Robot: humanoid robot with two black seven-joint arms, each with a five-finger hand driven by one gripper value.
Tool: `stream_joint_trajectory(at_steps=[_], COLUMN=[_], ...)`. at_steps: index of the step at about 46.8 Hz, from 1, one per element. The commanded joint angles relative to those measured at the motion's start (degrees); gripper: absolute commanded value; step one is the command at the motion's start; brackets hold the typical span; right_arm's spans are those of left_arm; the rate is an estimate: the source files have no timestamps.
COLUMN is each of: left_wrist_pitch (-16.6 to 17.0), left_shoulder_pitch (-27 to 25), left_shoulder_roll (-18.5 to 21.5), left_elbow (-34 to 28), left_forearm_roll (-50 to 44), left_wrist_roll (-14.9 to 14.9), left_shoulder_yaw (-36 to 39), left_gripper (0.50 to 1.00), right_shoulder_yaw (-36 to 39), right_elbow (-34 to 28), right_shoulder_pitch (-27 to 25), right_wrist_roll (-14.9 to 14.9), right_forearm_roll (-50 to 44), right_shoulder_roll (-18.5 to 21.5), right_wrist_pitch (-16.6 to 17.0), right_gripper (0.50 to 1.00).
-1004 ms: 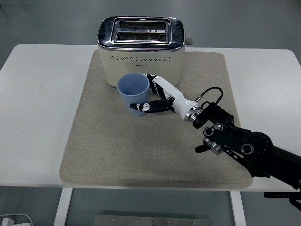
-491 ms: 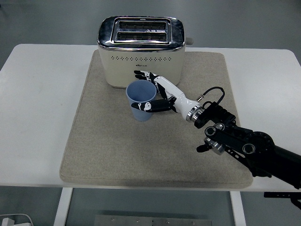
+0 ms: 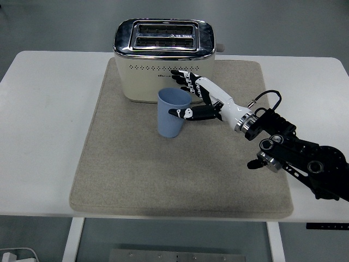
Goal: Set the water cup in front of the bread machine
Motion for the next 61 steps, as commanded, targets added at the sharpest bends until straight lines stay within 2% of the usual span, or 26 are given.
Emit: stream_joint_trajectory(at_steps=[1,13,30,39,44,51,61], left_wrist_pitch=[0.0,0.0,0.0,0.0,0.0,0.0,0.0], left_shoulder_pitch=[0.0,0.0,0.0,0.0,0.0,0.0,0.0], left_shoulder_roll=[0.0,0.0,0.0,0.0,0.0,0.0,0.0], left_elbow=[0.0,0.0,0.0,0.0,0.0,0.0,0.0], left_forearm_roll=[0.0,0.0,0.0,0.0,0.1,0.0,0.0], left_wrist_roll=[0.0,0.0,0.0,0.0,0.0,0.0,0.0], left_shoulder_yaw=[0.0,0.0,0.0,0.0,0.0,0.0,0.0], left_gripper=[1.000,1.000,1.000,1.000,1.000,1.000,1.000], right_shoulder_yaw=[0.1,0.4,1.2,4.8,6.5,8.5,11.6], right_elbow=[1.5,3.7,4.6,3.9,2.2,-3.6,-15.2], right_shoulder_pitch=[-0.4,-0.1,1.1,1.0,1.1,1.3,2.0], right_wrist_roll=[0.0,0.0,0.2,0.2,0.1,-0.2,-0.6], right_forearm_roll=[0.1,0.2,0.3,0.5,0.7,1.4,10.0], right_shoulder_roll=[-1.3,-5.0,-14.8,-18.2,-18.4,-16.9,-9.6], right_wrist_pitch=[-0.1,-0.2,0.3,2.4,3.8,3.7,3.8], right_gripper=[0.921,0.921,0.919,0.921,0.921,0.921,0.921])
